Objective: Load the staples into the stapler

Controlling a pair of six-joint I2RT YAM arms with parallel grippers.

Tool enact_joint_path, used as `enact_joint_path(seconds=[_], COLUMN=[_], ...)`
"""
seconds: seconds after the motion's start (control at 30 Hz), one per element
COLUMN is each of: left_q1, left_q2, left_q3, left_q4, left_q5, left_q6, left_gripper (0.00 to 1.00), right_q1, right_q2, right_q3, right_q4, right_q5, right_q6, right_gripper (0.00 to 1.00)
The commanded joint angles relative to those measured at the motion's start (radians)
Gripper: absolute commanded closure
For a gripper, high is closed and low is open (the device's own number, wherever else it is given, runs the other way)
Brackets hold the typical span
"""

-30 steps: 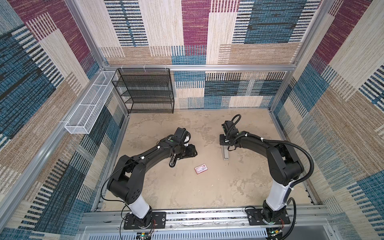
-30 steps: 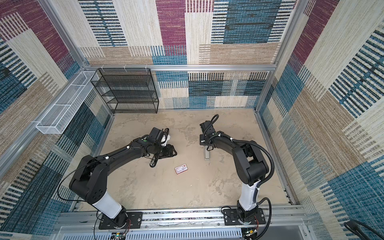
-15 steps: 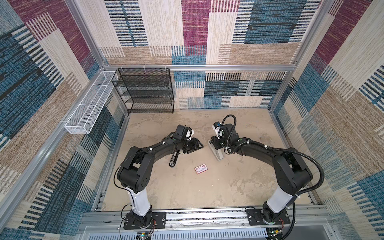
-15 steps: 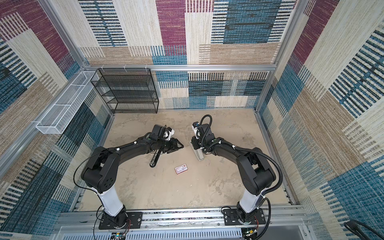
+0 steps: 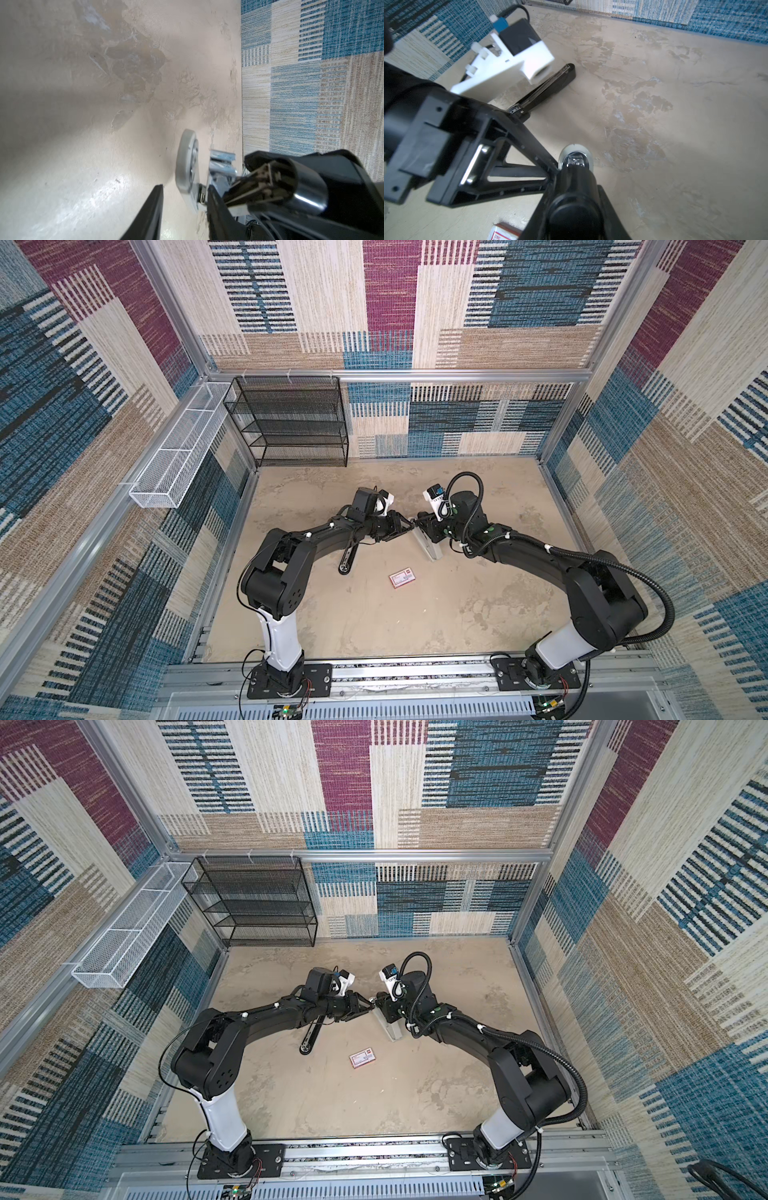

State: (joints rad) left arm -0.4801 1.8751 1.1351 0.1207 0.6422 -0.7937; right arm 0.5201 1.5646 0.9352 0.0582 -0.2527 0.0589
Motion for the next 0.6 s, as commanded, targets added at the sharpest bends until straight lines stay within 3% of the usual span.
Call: enact_joint_path(seconds=[0.0,0.13,0.33,0.37,0.43,0.57], left_q1=[0.001,0.001,0.001,0.001,0.001,0.006], left_q2=[0.007,0.019,0.036,0.036,0.038,0.05], left_q3=[0.015,0.03,0.05,0.049,0.046,0.05], left_q4=[0.051,0.055,0.091,0.108,0.129,0.147], left_q5=[0.018,0.025,0.036,0.039,0.04,0.041], left_q6=[-0.027,-0.028,-0.048,-0.051,-0.06,-0.08], left_gripper=[0.68,0.79,0.75,0.86,0.98,1.0], right_q1=[0.004,0.006,0.006,0.006,0.006,0.006], right_q2=[-0.027,-0.044,-0.06,-0.061,-0.063,-0.096], right_q3=[-0.007,-0.013,-0.018,-0.019,-0.021,-0.034], right_q4=[0.096,0.105,0.116,0.115,0.108,0.097], right_q5=[-0.04,-0.058,-0.103,-0.098,-0.09,-0.061], right_q6=[-0.001,0.005,0.013,0.013,0.013,0.013], right_gripper=[0.98,0.98,1.0,1.0,1.0,1.0])
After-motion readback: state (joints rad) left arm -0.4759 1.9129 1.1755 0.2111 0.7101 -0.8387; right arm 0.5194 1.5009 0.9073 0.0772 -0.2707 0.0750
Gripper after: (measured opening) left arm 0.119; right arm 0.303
